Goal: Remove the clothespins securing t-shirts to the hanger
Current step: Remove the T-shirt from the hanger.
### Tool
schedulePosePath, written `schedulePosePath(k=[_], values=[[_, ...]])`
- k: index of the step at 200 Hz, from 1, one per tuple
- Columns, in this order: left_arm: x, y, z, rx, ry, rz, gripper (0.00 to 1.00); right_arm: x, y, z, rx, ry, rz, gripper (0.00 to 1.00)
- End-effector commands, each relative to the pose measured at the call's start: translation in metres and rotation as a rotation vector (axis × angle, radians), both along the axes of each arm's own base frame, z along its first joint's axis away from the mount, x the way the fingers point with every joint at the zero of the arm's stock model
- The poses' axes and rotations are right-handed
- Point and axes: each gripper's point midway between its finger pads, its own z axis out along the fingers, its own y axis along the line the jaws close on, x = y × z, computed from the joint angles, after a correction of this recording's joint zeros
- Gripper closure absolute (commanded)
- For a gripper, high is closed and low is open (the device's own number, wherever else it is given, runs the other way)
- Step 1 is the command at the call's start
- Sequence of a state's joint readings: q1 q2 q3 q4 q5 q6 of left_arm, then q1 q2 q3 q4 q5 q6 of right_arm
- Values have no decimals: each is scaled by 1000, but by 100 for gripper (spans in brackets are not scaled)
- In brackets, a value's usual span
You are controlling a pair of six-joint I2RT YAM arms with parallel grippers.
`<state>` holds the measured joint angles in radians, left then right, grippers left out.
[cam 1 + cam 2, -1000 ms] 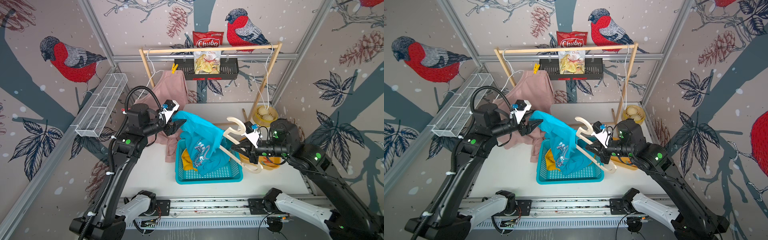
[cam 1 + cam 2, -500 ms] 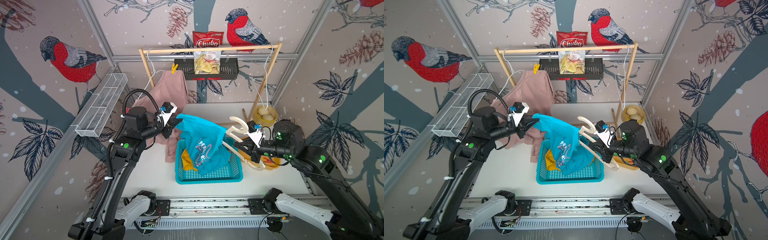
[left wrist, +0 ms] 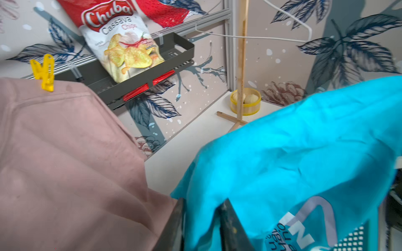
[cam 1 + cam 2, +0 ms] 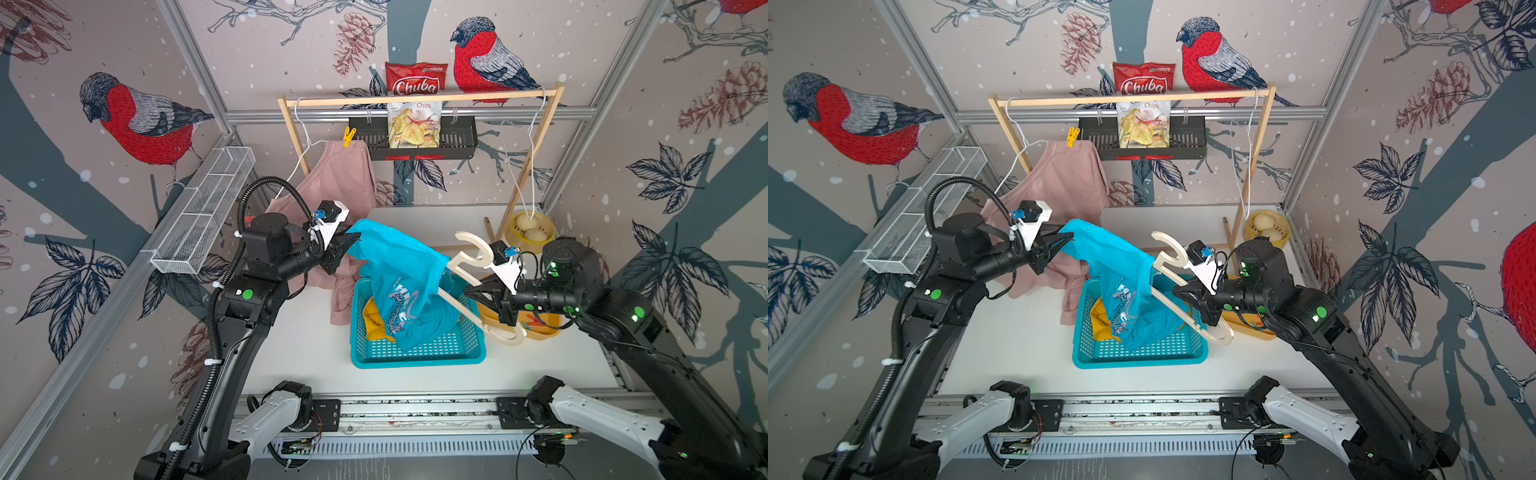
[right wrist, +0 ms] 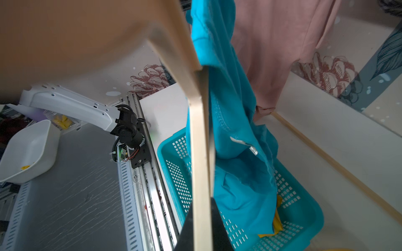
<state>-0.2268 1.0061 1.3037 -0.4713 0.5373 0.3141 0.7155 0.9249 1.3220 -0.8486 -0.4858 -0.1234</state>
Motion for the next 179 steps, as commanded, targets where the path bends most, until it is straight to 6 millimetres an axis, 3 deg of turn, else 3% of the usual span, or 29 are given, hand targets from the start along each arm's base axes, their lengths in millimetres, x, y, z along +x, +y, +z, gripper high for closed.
schedulePosePath(k=[1, 11, 27, 69, 93, 126, 179], values=[[5, 2, 9, -7, -42, 18, 57, -7, 4, 1, 16, 33, 40, 100], [6, 3, 11, -12, -49, 24, 49, -8, 5, 0, 17, 38, 46, 100], [6, 4, 14, -19, -67, 31, 47, -9, 6, 1, 21, 35, 55, 100], [8, 1, 9, -12, -47, 15, 52, -8, 6, 6, 29, 14, 53, 100], [10, 0, 1, -6, -24, 11, 63, -6, 3, 8, 29, -1, 38, 100], [10, -1, -4, -5, -2, 1, 99, -5, -2, 13, 33, -23, 10, 100], [12, 2, -3, -2, -3, 23, 100, -6, -4, 9, 26, -20, 6, 100]])
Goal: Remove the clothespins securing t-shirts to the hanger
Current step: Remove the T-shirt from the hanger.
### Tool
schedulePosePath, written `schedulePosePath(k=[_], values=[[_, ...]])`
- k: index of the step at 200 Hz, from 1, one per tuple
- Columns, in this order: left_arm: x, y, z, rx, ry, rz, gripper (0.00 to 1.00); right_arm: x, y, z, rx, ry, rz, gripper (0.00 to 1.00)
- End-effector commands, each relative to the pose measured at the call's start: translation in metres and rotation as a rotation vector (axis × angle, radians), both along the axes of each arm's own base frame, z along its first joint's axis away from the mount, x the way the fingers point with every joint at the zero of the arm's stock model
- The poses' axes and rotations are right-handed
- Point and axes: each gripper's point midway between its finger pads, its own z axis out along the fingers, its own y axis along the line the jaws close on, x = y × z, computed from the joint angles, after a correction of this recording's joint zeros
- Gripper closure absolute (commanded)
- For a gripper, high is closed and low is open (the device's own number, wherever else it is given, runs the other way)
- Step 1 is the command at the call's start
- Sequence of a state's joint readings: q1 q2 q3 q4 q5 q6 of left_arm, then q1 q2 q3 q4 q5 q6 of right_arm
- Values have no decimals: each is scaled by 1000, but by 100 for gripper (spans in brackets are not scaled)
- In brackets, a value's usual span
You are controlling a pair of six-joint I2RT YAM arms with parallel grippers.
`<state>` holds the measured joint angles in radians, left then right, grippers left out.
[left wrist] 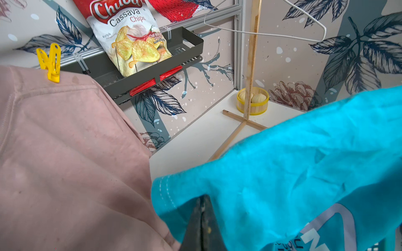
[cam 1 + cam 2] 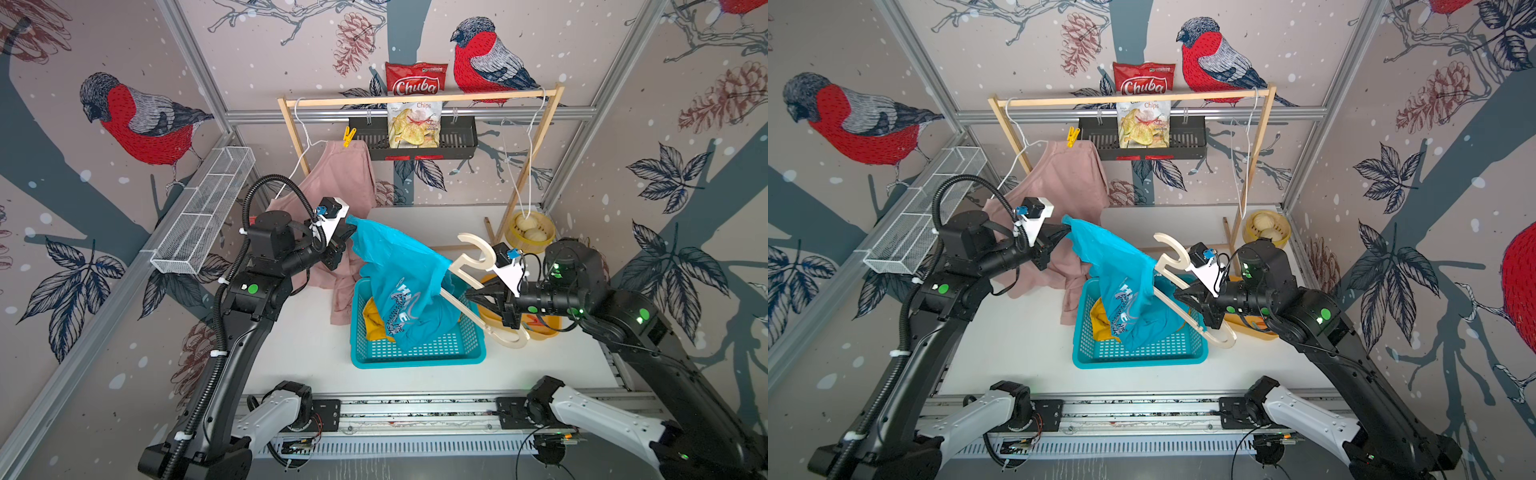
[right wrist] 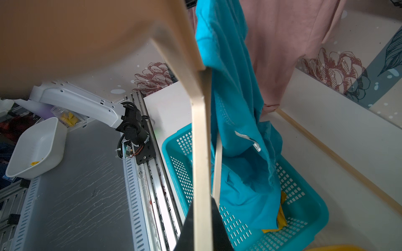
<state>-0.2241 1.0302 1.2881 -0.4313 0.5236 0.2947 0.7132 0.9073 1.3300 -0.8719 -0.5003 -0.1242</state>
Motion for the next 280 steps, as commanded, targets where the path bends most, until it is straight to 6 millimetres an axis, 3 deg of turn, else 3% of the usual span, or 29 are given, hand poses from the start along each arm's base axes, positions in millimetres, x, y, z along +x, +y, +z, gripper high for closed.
schedulePosePath(k=[1, 16, 22, 25, 28, 38, 51, 103, 127, 174, 228, 280], values=[[0, 2, 2, 10, -16, 4, 100, 2, 0, 6, 19, -22, -5, 100], [2, 6, 3, 19, -24, 33, 98, 2, -1, 4, 14, -17, -7, 100], [4, 9, 2, 24, -25, 50, 80, 1, -1, 3, 13, -13, -4, 100], [5, 10, 2, 26, -28, 59, 63, 0, -1, 3, 13, -12, -2, 100], [6, 12, 1, 30, -26, 70, 51, 0, -1, 2, 13, -9, 0, 100], [8, 14, -2, 43, -26, 84, 37, -2, 0, 2, 15, -1, 10, 100], [8, 13, -10, 67, -21, 60, 32, -5, 2, 1, 20, 13, 28, 100], [-6, -10, -35, 109, -4, -128, 30, -15, 7, -4, 23, 67, 87, 100], [-8, -14, -38, 107, 4, -166, 39, -16, 6, -4, 22, 67, 90, 100], [0, -6, -38, 120, 11, -98, 100, -3, -3, 5, 21, -11, -2, 100], [7, 12, -18, 110, -30, 39, 100, 13, -14, 6, -6, -66, -107, 100], [28, 68, 31, 38, -125, 407, 100, 15, -17, -1, -22, -59, -114, 100]])
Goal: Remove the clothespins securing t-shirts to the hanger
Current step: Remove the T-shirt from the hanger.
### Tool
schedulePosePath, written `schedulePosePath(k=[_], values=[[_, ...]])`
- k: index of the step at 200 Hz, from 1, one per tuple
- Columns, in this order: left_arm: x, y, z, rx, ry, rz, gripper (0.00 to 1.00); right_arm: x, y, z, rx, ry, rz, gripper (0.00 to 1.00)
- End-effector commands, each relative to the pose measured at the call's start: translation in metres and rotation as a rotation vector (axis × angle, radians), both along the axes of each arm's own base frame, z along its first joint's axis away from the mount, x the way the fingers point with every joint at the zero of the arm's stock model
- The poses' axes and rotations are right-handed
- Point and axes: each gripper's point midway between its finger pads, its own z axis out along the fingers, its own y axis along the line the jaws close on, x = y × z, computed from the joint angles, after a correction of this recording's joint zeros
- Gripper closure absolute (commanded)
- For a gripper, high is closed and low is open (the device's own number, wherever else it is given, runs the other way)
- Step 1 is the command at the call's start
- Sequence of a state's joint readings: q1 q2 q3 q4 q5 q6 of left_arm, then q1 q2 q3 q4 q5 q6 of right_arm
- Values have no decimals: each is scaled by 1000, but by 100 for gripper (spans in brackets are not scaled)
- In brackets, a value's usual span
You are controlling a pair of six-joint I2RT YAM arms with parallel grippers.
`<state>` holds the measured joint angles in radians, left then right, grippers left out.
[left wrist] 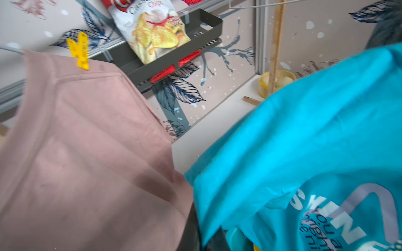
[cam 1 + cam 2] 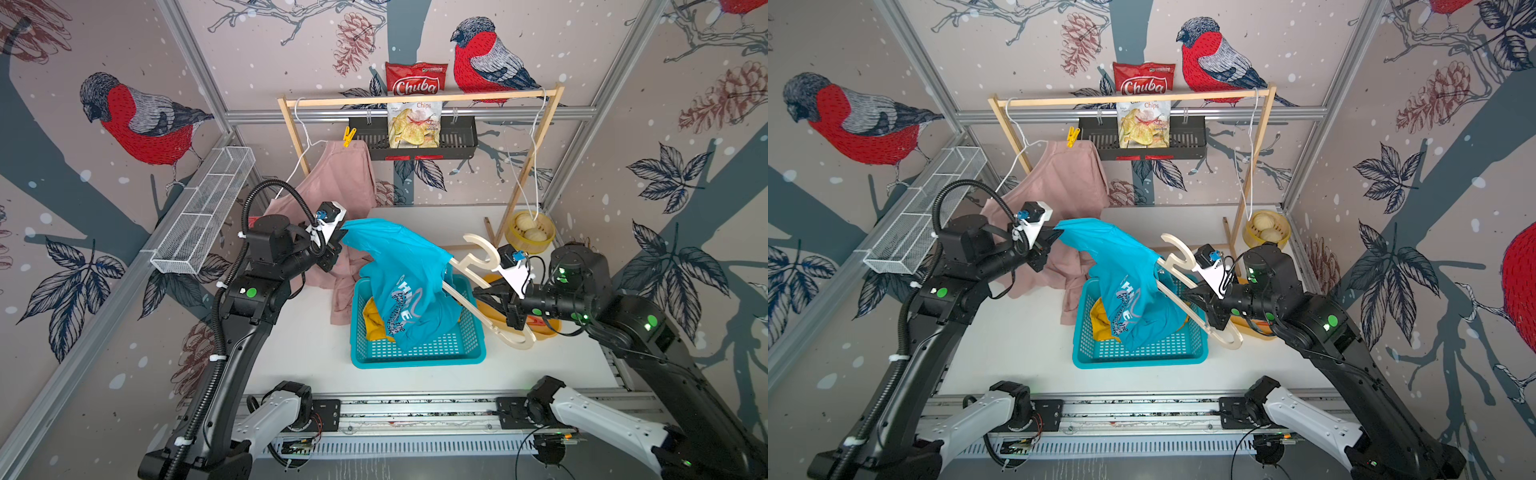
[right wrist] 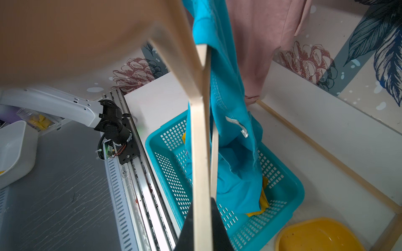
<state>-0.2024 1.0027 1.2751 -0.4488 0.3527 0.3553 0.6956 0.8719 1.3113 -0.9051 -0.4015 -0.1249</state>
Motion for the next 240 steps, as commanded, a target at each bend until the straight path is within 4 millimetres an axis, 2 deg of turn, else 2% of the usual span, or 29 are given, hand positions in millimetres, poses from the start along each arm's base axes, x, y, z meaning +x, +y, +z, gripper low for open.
schedulePosePath(k=[1, 27, 69, 110, 135, 172, 206, 240], values=[[15, 37, 37, -51, -101, 234, 100, 5, 1, 8, 26, -39, -11, 100], [9, 53, 67, -116, -174, 319, 100, 5, 0, 7, 27, -41, -8, 100], [-10, 60, 100, -200, -253, 343, 100, 8, -2, 5, 19, -39, -32, 100], [-30, 53, 140, -278, -313, 274, 100, 17, -14, -2, 19, -80, -116, 100], [-42, 45, 164, -338, -346, 208, 100, 25, -18, -18, 5, -76, -162, 100], [-50, 36, 181, -399, -349, 145, 100, 42, -32, -49, -68, -39, -260, 100], [-59, 13, 187, -425, -321, -7, 100, 54, -51, -57, -76, -42, -355, 100], [-67, 8, 193, -453, -322, -55, 100, 64, -61, -63, -87, -32, -410, 100]])
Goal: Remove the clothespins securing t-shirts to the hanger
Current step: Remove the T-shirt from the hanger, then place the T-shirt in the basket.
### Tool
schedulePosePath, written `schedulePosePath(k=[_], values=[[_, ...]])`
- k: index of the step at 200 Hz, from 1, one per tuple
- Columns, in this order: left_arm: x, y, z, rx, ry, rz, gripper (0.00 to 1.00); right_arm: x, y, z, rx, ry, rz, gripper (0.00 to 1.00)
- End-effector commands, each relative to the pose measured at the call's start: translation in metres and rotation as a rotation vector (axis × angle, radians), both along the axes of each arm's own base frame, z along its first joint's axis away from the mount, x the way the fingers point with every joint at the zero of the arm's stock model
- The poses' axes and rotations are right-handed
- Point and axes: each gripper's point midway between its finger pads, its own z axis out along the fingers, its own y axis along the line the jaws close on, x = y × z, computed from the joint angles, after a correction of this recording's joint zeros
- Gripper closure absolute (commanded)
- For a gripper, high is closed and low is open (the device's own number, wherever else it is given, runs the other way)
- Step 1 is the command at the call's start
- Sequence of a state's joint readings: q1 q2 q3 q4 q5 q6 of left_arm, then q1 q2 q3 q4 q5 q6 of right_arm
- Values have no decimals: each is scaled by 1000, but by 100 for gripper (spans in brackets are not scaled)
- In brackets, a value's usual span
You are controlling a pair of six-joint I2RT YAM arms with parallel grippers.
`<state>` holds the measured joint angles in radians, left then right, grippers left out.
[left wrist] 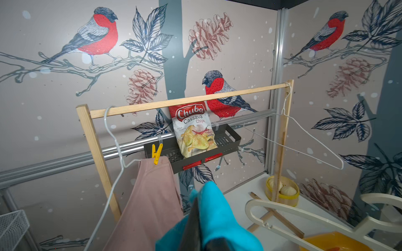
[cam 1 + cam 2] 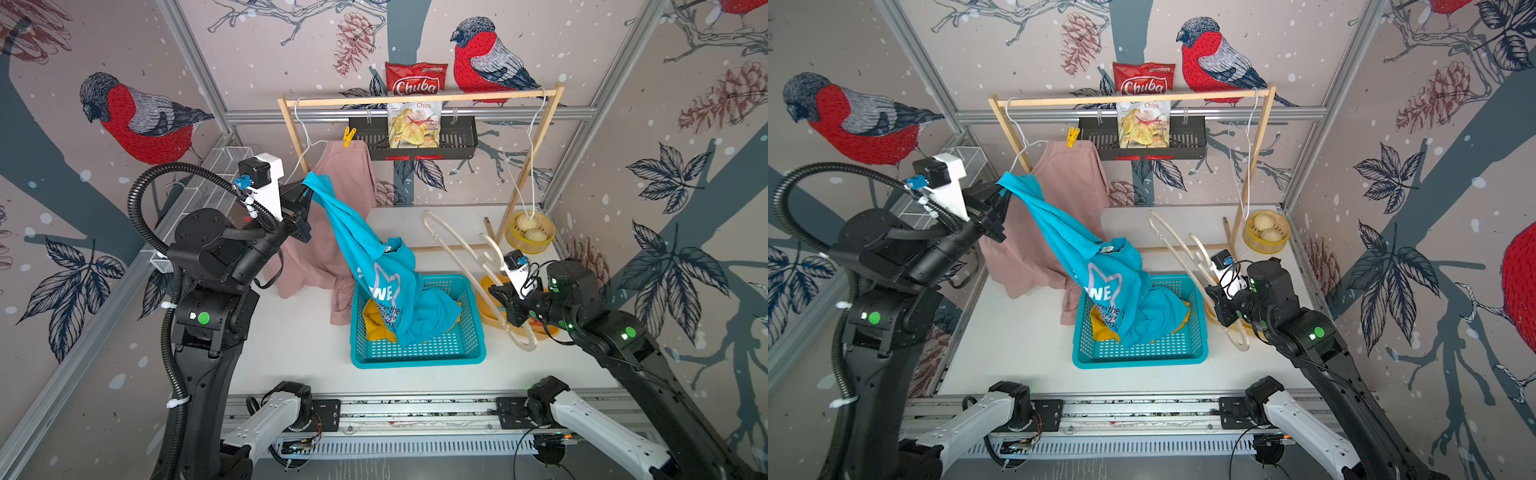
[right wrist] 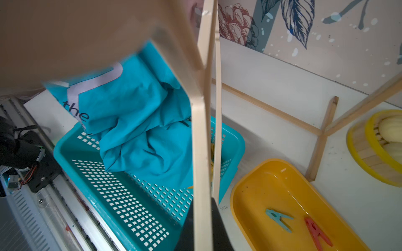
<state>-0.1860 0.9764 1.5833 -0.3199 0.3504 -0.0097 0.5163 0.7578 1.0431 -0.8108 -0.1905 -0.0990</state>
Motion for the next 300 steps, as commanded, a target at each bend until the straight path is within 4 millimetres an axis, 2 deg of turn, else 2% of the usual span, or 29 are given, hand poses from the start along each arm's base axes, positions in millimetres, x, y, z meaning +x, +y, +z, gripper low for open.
schedulePosePath(k=[1, 18, 60, 109, 150, 178, 203, 233, 271, 281, 300], values=[[-16, -8, 24, -40, -79, -76, 100, 11, -2, 7, 22, -39, -38, 100], [-18, -13, 24, -57, -68, -117, 100, 13, 0, 7, 37, -31, -35, 100], [-16, -45, 13, -105, 7, -305, 100, 22, 2, 10, 73, -24, -51, 100], [-6, -84, -16, -46, 63, -340, 100, 30, 2, 19, 99, -37, -70, 100], [2, -129, -42, 49, 100, -365, 100, 35, 2, 21, 107, -37, -83, 100], [9, -163, -82, 123, 158, -383, 100, 41, 0, 25, 116, -52, -113, 100], [12, -189, -137, 186, 242, -405, 100, 47, -5, 33, 123, -79, -148, 100], [11, -207, -194, 204, 344, -438, 100, 55, -9, 40, 130, -99, -182, 100], [7, -220, -244, 261, 443, -466, 100, 61, -5, 41, 162, -101, -184, 100], [10, -220, -253, 281, 462, -456, 94, 63, -4, 42, 171, -102, -185, 100], [15, -216, -264, 329, 471, -413, 70, 65, -1, 43, 179, -92, -174, 100]])
